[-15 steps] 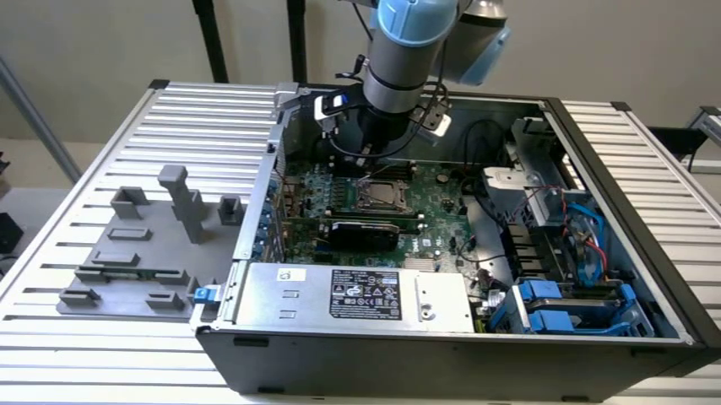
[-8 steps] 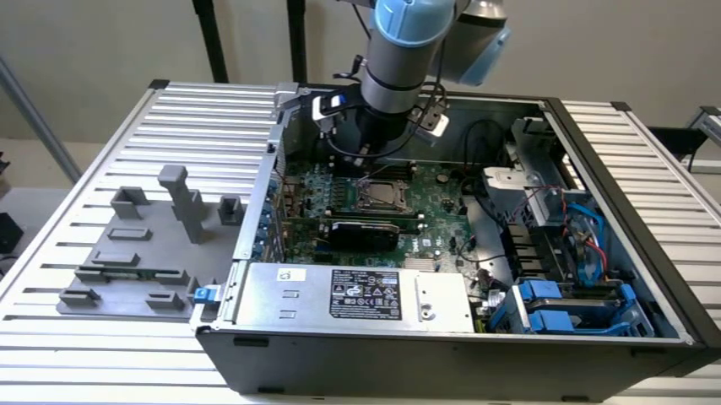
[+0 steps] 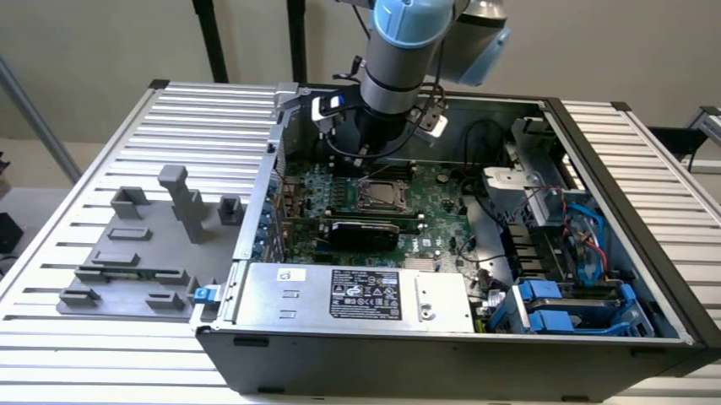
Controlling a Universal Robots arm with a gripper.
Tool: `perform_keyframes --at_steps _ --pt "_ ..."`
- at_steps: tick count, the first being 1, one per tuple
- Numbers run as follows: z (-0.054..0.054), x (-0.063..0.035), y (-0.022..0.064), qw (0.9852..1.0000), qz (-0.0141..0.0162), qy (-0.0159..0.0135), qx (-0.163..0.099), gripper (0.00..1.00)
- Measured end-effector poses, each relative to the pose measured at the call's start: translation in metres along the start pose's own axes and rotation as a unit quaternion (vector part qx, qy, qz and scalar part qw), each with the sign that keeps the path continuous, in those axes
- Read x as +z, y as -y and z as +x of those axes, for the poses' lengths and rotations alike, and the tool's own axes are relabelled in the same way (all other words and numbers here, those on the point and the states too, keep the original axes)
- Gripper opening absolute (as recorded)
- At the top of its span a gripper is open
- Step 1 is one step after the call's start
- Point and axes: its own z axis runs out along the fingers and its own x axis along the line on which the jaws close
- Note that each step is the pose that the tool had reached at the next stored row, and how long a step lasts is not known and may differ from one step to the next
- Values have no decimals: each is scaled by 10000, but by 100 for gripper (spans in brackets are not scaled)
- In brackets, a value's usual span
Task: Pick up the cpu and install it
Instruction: 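Install the first cpu locking lever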
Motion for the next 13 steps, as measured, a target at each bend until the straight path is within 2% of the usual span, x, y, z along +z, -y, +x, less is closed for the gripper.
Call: perform_keyframes --at_steps 6,13 --pt "29 4 -58 10000 0 7 1 11" --pt "76 0 -149 10000 16 24 7 11"
